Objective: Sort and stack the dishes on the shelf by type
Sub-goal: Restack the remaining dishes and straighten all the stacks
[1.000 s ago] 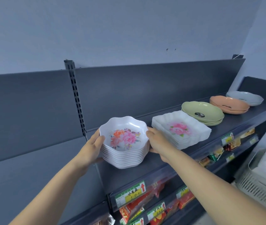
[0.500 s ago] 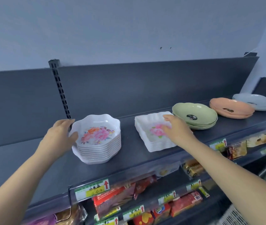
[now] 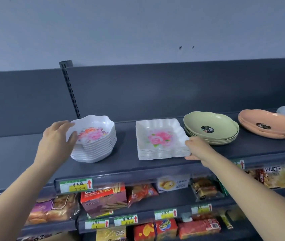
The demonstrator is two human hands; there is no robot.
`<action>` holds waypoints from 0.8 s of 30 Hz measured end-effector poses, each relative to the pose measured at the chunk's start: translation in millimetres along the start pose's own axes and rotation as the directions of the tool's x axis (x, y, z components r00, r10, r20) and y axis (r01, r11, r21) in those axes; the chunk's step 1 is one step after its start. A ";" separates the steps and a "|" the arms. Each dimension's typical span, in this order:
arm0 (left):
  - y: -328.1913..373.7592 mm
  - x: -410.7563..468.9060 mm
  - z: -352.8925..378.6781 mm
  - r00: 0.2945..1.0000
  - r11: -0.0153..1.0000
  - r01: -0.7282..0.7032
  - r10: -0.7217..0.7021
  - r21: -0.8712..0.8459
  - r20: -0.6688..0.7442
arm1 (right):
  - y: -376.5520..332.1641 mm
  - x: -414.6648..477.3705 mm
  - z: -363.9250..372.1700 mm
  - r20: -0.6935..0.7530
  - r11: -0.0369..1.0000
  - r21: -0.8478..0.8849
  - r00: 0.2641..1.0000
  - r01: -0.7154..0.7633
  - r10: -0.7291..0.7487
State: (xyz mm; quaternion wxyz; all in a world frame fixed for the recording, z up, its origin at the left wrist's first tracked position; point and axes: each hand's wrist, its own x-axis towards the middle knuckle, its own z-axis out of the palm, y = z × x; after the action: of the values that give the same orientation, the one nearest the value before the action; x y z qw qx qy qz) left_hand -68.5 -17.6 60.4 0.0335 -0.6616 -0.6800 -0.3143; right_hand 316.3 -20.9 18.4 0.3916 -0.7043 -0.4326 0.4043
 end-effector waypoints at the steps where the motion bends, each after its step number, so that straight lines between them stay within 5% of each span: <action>1: 12.7 -10.5 0.1 0.997 0.998 -0.060 0.059 -0.021 -0.044 | -0.6 2.2 0.7 0.002 1.000 0.002 1.000 0.001 -0.001; 4: 53.7 -33.8 6.4 0.965 0.964 -0.261 0.261 -0.054 -0.018 | -2.2 7.4 2.4 0.025 1.000 0.010 1.000 -0.007 0.007; 7: 87.6 -43.1 26.6 0.906 0.941 -0.322 0.338 -0.105 0.255 | -0.9 10.1 1.7 0.037 1.000 0.008 0.999 -0.006 0.006; 11: 117.5 -40.2 59.6 0.840 0.969 -0.006 0.139 -0.248 0.524 | 3.1 10.9 -0.3 0.050 1.000 0.012 0.999 0.007 -0.007; 15: 125.9 -26.5 91.7 0.815 0.829 0.342 -0.027 -0.442 0.579 | 5.3 10.3 1.0 0.049 0.999 0.047 0.999 0.000 -0.003; 24: 125.7 -13.7 103.1 0.837 0.820 0.370 -0.090 -0.437 0.539 | 2.0 18.6 10.7 0.077 0.997 0.082 0.997 0.011 -0.017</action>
State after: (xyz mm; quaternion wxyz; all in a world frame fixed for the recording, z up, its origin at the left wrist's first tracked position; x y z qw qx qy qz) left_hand 87.1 9.8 19.7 -0.3633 -0.6124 -0.6305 -0.3090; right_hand 312.7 -2.1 8.4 0.4058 -0.6683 -0.4356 0.4461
